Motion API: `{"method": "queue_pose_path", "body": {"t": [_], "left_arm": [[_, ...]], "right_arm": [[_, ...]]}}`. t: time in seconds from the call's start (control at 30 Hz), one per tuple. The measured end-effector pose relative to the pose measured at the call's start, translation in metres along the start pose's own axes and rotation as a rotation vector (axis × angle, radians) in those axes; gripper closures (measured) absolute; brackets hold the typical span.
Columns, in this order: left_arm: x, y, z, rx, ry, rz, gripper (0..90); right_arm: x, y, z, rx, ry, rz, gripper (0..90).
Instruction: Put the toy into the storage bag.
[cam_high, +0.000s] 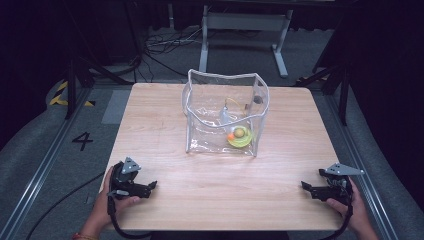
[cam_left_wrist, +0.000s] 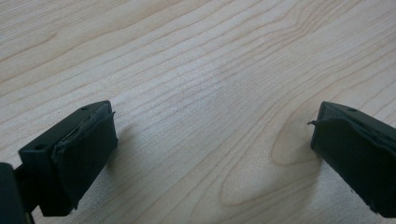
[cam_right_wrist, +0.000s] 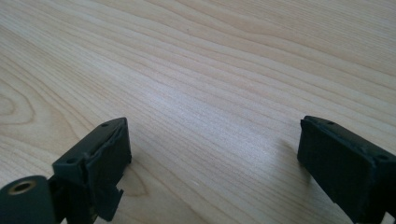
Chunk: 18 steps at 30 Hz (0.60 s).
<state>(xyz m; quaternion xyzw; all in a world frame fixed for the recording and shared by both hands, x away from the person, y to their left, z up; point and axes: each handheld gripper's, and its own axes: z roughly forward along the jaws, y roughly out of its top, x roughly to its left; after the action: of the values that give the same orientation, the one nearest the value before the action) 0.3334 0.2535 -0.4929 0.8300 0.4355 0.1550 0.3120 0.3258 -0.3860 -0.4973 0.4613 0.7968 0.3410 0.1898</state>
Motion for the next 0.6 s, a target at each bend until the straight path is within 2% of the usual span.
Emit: {"method": "queue_pose_path", "body": {"t": [0.6], "left_arm": [[0.0004,0.0007,0.0004,0.004,-0.003,-0.002,0.1]], "right_arm": [[0.0000,0.0000,0.0001,0.000,-0.001,0.001,9.7]]}}
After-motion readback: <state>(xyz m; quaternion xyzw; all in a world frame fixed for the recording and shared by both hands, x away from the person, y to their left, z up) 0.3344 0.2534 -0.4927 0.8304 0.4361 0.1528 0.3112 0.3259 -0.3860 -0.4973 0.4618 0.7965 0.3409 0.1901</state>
